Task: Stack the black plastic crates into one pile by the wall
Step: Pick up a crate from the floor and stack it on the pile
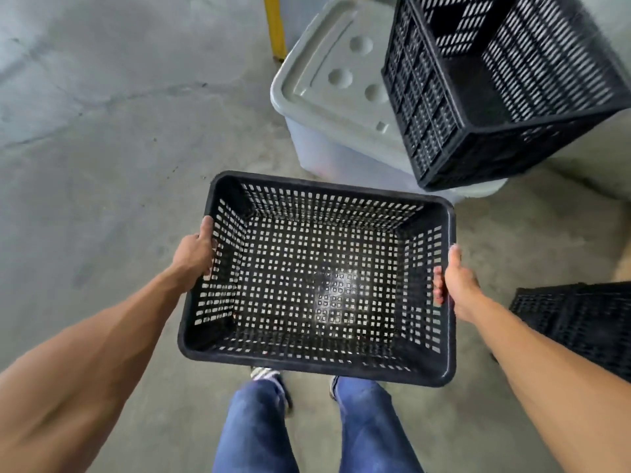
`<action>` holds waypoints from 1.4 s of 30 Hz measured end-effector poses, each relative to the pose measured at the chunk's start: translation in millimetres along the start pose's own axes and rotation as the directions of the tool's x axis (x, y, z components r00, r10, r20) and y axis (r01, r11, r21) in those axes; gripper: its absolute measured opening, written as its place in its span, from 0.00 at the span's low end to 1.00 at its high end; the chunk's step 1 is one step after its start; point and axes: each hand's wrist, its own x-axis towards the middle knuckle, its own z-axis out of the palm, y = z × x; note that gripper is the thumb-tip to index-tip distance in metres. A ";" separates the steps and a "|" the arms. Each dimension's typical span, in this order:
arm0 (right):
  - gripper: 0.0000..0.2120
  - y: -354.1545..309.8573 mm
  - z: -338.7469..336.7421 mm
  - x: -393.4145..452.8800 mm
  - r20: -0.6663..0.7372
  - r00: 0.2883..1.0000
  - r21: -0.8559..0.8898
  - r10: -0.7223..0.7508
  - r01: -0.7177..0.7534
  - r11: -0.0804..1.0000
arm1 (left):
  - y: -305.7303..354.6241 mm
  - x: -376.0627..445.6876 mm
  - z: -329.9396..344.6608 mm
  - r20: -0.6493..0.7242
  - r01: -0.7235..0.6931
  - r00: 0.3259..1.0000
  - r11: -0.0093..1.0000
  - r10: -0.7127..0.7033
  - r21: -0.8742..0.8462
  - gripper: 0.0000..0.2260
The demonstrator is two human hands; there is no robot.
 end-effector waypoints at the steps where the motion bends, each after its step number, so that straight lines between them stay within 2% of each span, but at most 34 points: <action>1: 0.30 0.6 -14.4 -12.4 0.005 1.000 0.035 0.011 -0.012 0.999 | 7.6 -13.3 -1.3 0.006 -0.007 1.000 1.000 0.007 -0.011 0.28; 5: 0.31 10.6 -63.7 -65.5 -0.043 0.998 0.097 -0.039 0.043 0.994 | 30.6 -55.6 -6.0 0.043 -0.056 0.997 0.998 0.057 -0.035 0.30; 11: 0.29 40.7 -118.4 -175.6 -0.323 0.936 0.100 -0.139 0.180 0.979 | 41.1 -124.3 -14.6 0.088 -0.211 0.973 0.976 0.214 -0.044 0.35; 15: 0.27 53.2 -163.2 -251.5 -0.459 0.863 0.098 -0.210 0.284 0.954 | 55.8 -179.6 -26.2 0.120 -0.332 0.934 0.941 0.337 -0.058 0.39; 20: 0.28 53.4 -231.2 -329.1 -0.604 0.754 0.104 -0.256 0.393 0.914 | 111.4 -256.2 -37.1 0.121 -0.486 0.859 0.866 0.498 -0.115 0.41; 25: 0.30 41.2 -304.2 -381.6 -0.744 0.600 0.033 -0.295 0.473 0.880 | 177.8 -336.0 -33.5 0.102 -0.636 0.760 0.767 0.642 -0.086 0.41; 30: 0.39 29.1 -384.6 -393.3 -0.854 0.424 -0.076 -0.302 0.472 0.878 | 246.1 -397.0 4.8 0.038 -0.696 0.712 0.712 0.701 -0.095 0.39; 35: 0.37 25.8 -478.1 -368.8 -0.897 0.336 -0.092 -0.287 0.493 0.865 | 317.8 -450.4 73.1 0.033 -0.744 0.649 0.644 0.760 -0.177 0.37; 39: 0.39 23.6 -550.7 -344.3 -0.900 0.351 -0.063 -0.258 0.481 0.875 | 370.4 -490.5 139.5 0.046 -0.785 0.606 0.607 0.794 -0.123 0.37; 42: 0.39 19.8 -603.6 -324.7 -0.909 0.345 -0.058 -0.234 0.451 0.891 | 405.7 -508.4 190.2 0.084 -0.776 0.614 0.620 0.785 -0.120 0.37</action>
